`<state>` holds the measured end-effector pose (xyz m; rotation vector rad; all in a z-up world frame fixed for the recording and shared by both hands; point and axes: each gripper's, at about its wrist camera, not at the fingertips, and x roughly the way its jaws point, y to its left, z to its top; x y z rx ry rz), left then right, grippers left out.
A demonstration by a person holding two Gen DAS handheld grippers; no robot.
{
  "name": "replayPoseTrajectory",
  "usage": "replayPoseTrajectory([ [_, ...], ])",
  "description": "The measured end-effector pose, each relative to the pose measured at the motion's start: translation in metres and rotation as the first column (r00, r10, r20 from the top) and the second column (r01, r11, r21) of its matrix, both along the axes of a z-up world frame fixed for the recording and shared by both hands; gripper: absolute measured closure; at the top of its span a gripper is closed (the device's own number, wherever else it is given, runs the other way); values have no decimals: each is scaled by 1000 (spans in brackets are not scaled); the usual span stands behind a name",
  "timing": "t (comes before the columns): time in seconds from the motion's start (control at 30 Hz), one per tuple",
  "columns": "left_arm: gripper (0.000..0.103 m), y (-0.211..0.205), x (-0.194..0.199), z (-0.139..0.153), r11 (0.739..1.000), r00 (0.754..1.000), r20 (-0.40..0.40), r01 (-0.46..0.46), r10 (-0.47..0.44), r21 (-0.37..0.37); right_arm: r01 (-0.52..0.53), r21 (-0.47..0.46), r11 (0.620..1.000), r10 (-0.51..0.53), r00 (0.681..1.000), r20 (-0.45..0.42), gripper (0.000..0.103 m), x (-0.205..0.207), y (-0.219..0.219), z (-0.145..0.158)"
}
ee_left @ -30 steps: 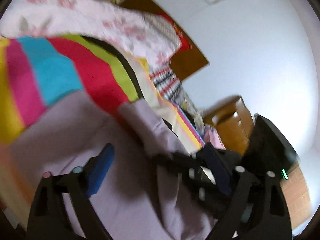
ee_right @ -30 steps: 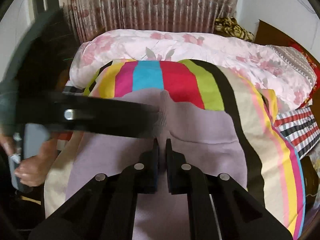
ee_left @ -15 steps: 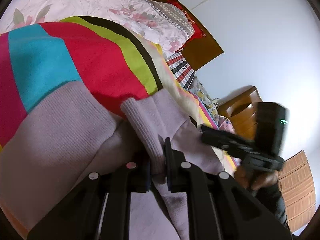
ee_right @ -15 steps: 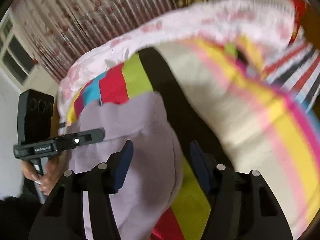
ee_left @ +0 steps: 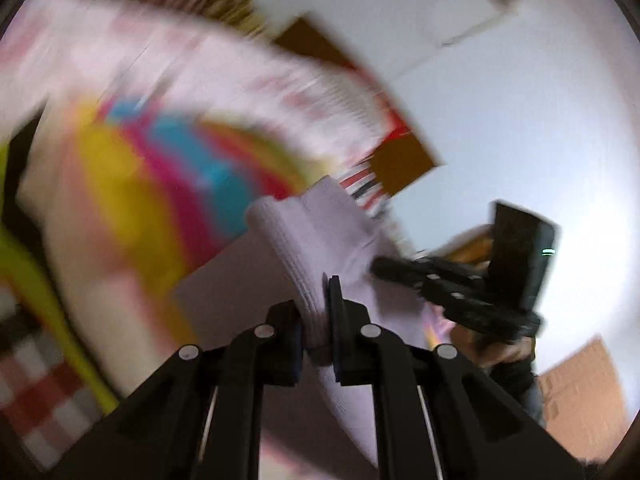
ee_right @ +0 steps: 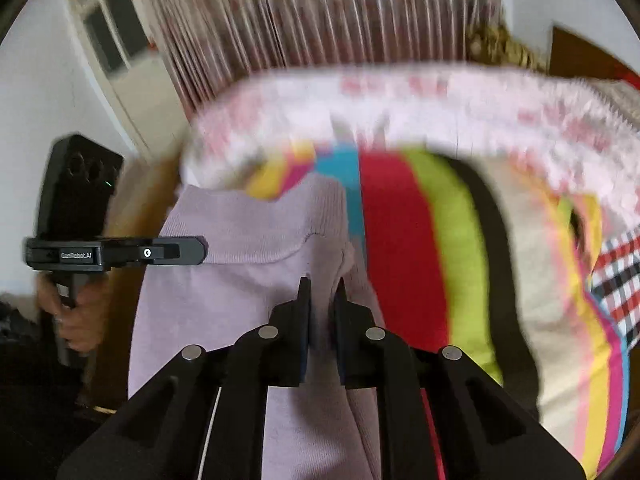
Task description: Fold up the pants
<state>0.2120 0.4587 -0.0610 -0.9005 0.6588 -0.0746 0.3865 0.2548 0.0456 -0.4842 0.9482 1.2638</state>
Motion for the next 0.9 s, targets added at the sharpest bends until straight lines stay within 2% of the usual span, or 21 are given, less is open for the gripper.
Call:
replayPoseTrajectory([
  [0.07, 93, 7, 14, -55, 999, 992, -122, 1, -5, -35, 6, -110, 994, -6, 1000, 0, 92, -2, 19, -42],
  [0.1, 93, 9, 13, -67, 998, 994, -109, 1, -8, -63, 19, -106, 994, -21, 1000, -11, 91, -2, 20, -52],
  [0.13, 93, 11, 10, -73, 996, 998, -56, -4, -1, -91, 40, -79, 996, -43, 998, -40, 91, 1, 15, -53],
  [0.17, 92, 13, 8, -73, 996, 999, -34, 0, -3, -95, 63, -43, 997, -67, 995, -76, 91, 6, 7, -49],
  [0.23, 92, 12, 7, -68, 997, 1000, -14, 2, -3, -77, 78, -11, 997, -78, 994, -82, 91, 3, 1, -41],
  [0.33, 91, 4, 16, -59, 1000, 1000, -29, 8, -7, 21, 81, -26, 996, -83, 996, -44, 91, 1, 4, -39],
  [0.4, 88, 4, 21, -62, 999, 1000, -27, 1, 0, 36, 97, -55, 994, -97, 995, -11, 92, -3, 10, -46],
  [0.53, 87, 1, 18, -61, 999, 1000, -8, -9, 9, 38, 114, 2, 993, -114, 993, 39, 93, -12, 3, -35],
  [0.6, 87, -3, 8, -54, 994, 1000, 0, -21, 21, 104, 122, 42, 992, -124, 991, 58, 93, -15, 1, -26],
  [0.7, 88, -6, -4, -50, 991, 998, 11, -60, 59, 121, 120, 38, 992, -124, 981, 146, 93, -19, 3, -18],
  [0.8, 88, -9, -3, -48, 983, 995, -25, -88, 93, 163, 123, 10, 992, -123, 986, 114, 92, -15, 6, -23],
  [0.83, 88, -10, -1, -49, 980, 994, -36, -92, 100, 176, 126, -45, 991, -121, 988, 100, 89, -9, 11, -34],
  [0.87, 87, -10, 1, -49, 978, 994, -43, -94, 104, 187, 126, -81, 989, -117, 988, 101, 76, -5, 11, -42],
  [0.9, 87, -11, 4, -48, 974, 993, -52, -92, 105, 208, 132, -72, 989, -124, 987, 100, 64, -2, 5, -42],
])
